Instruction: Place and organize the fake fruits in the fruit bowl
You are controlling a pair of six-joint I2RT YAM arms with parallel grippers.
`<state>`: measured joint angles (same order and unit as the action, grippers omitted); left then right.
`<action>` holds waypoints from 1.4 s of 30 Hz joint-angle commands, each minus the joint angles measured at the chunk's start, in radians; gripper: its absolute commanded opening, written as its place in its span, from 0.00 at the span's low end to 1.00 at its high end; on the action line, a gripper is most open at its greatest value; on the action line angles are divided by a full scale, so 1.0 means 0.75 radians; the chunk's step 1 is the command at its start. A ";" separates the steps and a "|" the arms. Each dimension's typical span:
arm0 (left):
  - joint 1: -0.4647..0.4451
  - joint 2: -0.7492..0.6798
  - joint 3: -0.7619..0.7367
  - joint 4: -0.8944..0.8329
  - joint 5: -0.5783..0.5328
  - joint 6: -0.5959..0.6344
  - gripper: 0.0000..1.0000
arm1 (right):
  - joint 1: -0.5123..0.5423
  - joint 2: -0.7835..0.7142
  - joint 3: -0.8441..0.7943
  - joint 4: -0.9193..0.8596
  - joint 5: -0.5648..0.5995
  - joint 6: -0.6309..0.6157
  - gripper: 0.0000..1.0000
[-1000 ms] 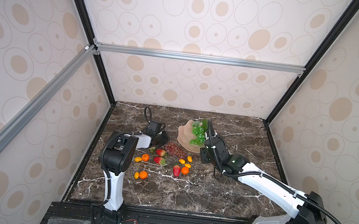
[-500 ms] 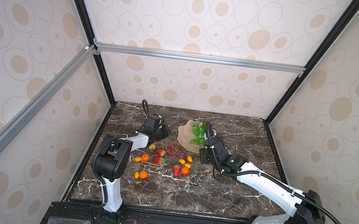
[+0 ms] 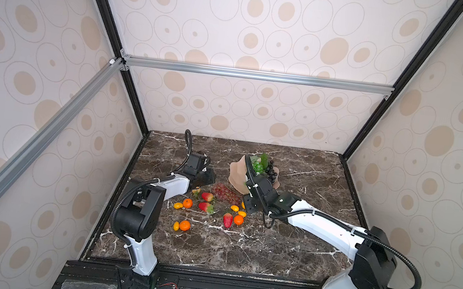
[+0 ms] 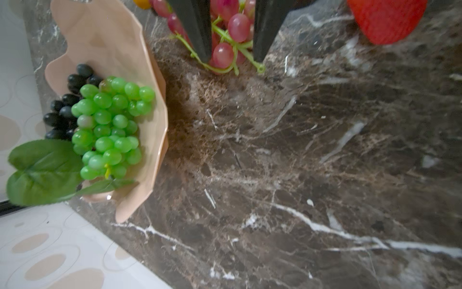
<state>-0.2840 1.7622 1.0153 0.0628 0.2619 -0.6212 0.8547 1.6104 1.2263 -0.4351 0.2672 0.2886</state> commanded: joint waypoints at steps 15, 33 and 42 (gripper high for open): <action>-0.020 -0.080 -0.065 -0.103 -0.103 0.115 0.28 | 0.037 0.065 0.054 -0.052 0.091 0.035 0.54; -0.054 0.352 0.472 -0.291 0.049 0.268 0.26 | 0.038 -0.033 -0.036 -0.040 0.071 0.085 0.53; -0.079 0.506 0.656 -0.408 0.097 0.318 0.24 | -0.001 -0.231 -0.177 0.050 0.048 0.147 0.56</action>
<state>-0.3363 2.1262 1.4582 -0.1772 0.3122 -0.4259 0.8722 1.4853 1.1294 -0.4274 0.3134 0.3668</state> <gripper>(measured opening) 0.243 0.558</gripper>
